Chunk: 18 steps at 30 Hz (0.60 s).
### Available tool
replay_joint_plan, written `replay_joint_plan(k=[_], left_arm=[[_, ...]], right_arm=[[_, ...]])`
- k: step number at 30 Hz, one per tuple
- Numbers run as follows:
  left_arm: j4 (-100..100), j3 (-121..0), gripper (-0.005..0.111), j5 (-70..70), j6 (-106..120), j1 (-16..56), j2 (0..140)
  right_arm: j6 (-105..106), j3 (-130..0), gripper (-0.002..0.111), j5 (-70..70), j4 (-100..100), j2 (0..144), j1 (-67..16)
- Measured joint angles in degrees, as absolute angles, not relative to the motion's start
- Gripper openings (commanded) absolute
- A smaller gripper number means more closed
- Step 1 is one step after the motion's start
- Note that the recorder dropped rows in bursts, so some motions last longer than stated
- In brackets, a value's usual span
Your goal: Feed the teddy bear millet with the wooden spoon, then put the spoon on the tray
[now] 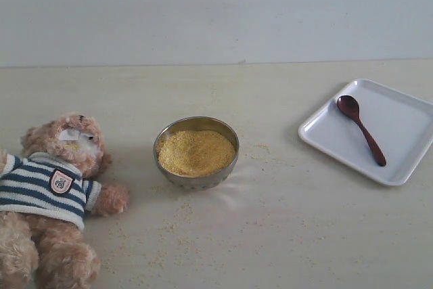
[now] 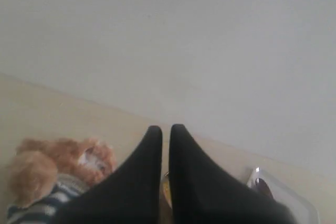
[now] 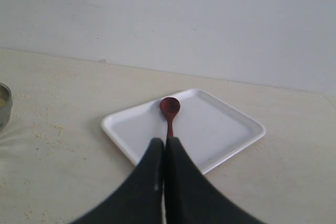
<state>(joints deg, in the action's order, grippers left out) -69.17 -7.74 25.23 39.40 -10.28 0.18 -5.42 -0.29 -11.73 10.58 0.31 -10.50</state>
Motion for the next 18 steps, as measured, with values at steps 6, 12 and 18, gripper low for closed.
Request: replay_joint_plan(k=[6,12,18], left_arm=[[-48.0,-7.6,0.005,23.3,19.4,-10.3,0.2],[-35.9,-4.9,0.005,16.7,7.9,-10.3,0.2],[-22.3,-1.1,0.005,7.1,-3.3,-9.7,0.2]], right_arm=[[-5.4,-0.2,0.000,-11.7,10.6,0.3,-10.5],[-5.4,-0.2,0.000,-11.8,10.6,0.3,-10.5],[-5.5,-0.2,0.000,-11.8,10.6,0.3,-10.5]])
